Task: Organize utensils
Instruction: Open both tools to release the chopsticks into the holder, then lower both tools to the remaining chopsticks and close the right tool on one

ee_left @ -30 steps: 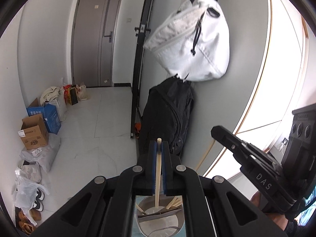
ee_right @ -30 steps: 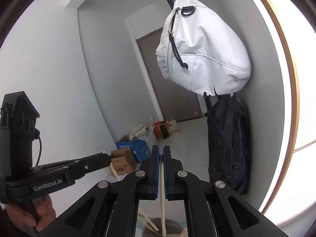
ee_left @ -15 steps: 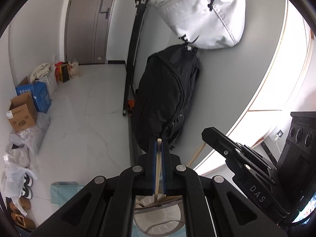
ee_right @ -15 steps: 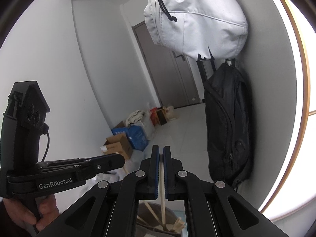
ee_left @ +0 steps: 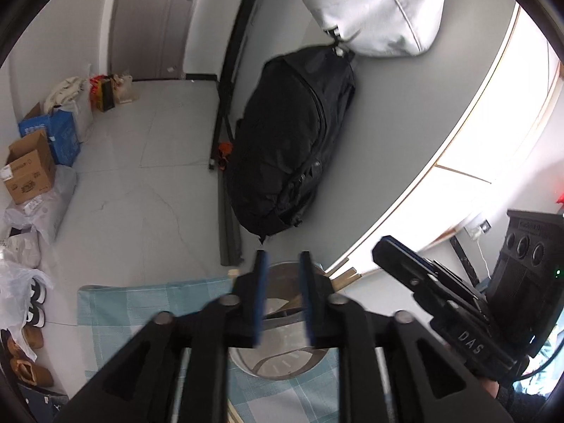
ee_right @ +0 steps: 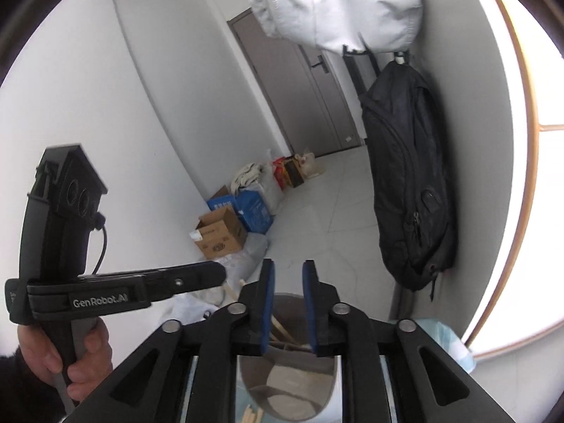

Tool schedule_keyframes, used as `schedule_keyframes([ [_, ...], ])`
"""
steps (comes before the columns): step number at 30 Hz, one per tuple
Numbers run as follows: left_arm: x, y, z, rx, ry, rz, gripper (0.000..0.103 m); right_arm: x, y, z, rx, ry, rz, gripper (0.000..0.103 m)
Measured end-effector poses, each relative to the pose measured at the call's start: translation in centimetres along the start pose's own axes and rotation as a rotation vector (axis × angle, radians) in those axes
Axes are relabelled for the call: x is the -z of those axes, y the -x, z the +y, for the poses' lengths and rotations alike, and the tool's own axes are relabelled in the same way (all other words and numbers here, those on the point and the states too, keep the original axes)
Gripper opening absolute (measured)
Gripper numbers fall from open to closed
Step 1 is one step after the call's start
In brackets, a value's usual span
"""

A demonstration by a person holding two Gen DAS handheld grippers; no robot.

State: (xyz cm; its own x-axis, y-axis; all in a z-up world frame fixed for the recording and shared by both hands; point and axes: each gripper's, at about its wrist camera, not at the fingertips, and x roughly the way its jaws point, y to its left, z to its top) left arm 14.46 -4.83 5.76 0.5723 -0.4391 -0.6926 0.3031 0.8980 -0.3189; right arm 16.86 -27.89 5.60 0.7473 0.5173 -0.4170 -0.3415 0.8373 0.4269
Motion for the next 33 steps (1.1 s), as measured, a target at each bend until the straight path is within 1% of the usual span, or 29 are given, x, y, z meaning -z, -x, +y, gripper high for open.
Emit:
schedule_keyframes([
  [1,0.1,0.7,0.1,-0.005,0.009,-0.025,0.038,0.0,0.7,-0.2,0.002,-0.016,-0.014,0.028],
  [3,0.2,2.2,0.1,-0.035,0.021,-0.074,0.050,0.1,1.9,-0.4,0.005,-0.047,-0.031,0.032],
  [5,0.4,3.3,0.1,-0.065,0.032,-0.102,0.050,0.2,2.6,-0.3,0.010,-0.057,-0.030,0.037],
  [7,0.6,4.0,0.2,-0.080,0.045,-0.111,0.051,0.3,3.3,0.2,0.012,-0.052,-0.028,0.039],
  [8,0.8,4.4,0.1,-0.085,0.051,-0.113,0.052,0.4,3.7,0.5,0.012,-0.047,-0.029,0.042],
  [9,0.9,4.7,0.1,-0.092,0.055,-0.114,0.055,0.4,4.0,0.8,0.011,-0.041,-0.032,0.044],
  [10,1.1,5.0,-0.1,-0.099,0.056,-0.116,0.059,0.4,4.4,1.1,0.008,-0.038,-0.036,0.049],
  [11,1.2,5.3,-0.1,-0.103,0.056,-0.123,0.059,0.4,4.8,1.4,0.005,-0.035,-0.042,0.053],
  [12,1.5,5.7,-0.3,-0.109,0.053,-0.135,0.059,0.4,5.2,1.7,0.004,-0.034,-0.046,0.054],
  [15,2.0,6.8,-0.7,-0.151,0.051,-0.175,0.062,0.4,6.4,3.0,0.008,-0.011,-0.057,0.061],
  [17,2.4,7.7,-0.8,-0.163,0.049,-0.195,0.066,0.5,7.1,3.9,0.017,0.016,-0.064,0.067],
  [19,2.9,8.4,-0.9,-0.176,0.047,-0.220,0.074,0.7,7.7,4.8,0.012,0.036,-0.071,0.071],
  [21,3.4,8.9,-1.1,-0.187,0.043,-0.240,0.076,0.9,8.2,5.7,-0.001,0.051,-0.076,0.075],
  [23,4.0,9.2,-1.0,-0.195,0.040,-0.251,0.076,1.2,8.5,6.5,-0.006,0.064,-0.077,0.081],
  [27,4.8,9.5,-0.4,-0.247,0.044,-0.274,0.077,2.2,8.7,7.6,-0.027,0.079,-0.065,0.082],
  [29,5.4,9.5,-0.1,-0.258,0.046,-0.283,0.081,2.9,8.7,8.1,-0.031,0.093,-0.056,0.083],
  [30,5.9,9.6,0.1,-0.259,0.050,-0.284,0.087,3.3,8.5,8.3,-0.034,0.098,-0.050,0.083],
  [33,6.9,9.4,0.8,-0.271,0.061,-0.292,0.088,4.3,8.1,8.5,-0.032,0.112,-0.032,0.086],
])
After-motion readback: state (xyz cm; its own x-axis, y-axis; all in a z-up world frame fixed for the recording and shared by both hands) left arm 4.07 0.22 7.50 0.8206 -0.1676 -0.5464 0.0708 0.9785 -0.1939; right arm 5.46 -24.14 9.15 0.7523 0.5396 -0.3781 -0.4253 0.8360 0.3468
